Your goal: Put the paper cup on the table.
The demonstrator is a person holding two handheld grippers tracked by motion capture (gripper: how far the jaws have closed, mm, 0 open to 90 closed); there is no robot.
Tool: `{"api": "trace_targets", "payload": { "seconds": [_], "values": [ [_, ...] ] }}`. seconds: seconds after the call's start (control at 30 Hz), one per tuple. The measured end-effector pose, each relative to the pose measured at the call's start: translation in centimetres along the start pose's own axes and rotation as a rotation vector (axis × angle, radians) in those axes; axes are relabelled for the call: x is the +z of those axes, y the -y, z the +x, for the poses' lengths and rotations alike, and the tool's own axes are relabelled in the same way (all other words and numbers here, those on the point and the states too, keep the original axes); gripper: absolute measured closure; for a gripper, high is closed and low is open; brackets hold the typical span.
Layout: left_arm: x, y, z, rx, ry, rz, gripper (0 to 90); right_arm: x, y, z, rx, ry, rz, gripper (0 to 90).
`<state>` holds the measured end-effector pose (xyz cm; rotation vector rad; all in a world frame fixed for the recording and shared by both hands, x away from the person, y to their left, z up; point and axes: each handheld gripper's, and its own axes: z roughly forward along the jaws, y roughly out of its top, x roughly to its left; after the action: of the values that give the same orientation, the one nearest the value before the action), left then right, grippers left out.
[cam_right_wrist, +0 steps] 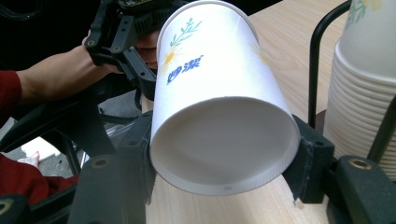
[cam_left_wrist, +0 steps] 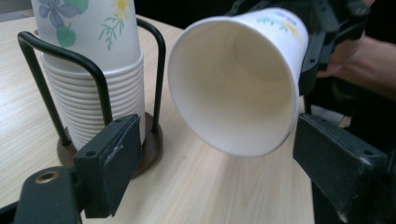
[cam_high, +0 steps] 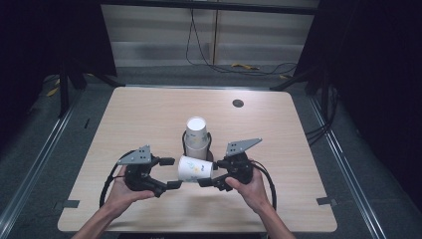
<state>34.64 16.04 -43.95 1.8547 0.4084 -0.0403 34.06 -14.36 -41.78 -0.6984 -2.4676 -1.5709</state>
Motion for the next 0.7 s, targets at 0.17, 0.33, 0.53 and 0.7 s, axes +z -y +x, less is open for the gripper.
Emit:
{"api": "trace_targets", "payload": {
  "seconds": [0.17, 0.33, 0.53, 0.7],
  "values": [
    [0.0, -0.1, 0.0, -0.012, 0.015, -0.029, 15.8, 0.1, 0.0, 0.1, -0.011, -0.002, 0.004, 37.2],
    [0.2, -0.2, 0.0, -0.010, 0.016, -0.017, 15.7, 0.4, 0.0, 0.2, -0.019, -0.014, 0.012, 37.2],
    [0.4, -0.2, -0.1, -0.014, 0.032, -0.033, 15.8, 0.9, -0.1, 0.1, -0.015, -0.035, 0.011, 37.2],
    [0.7, -0.2, -0.2, -0.001, 0.027, -0.020, 15.7, 1.1, -0.2, 0.3, -0.019, -0.031, 0.022, 37.2]
  ]
}}
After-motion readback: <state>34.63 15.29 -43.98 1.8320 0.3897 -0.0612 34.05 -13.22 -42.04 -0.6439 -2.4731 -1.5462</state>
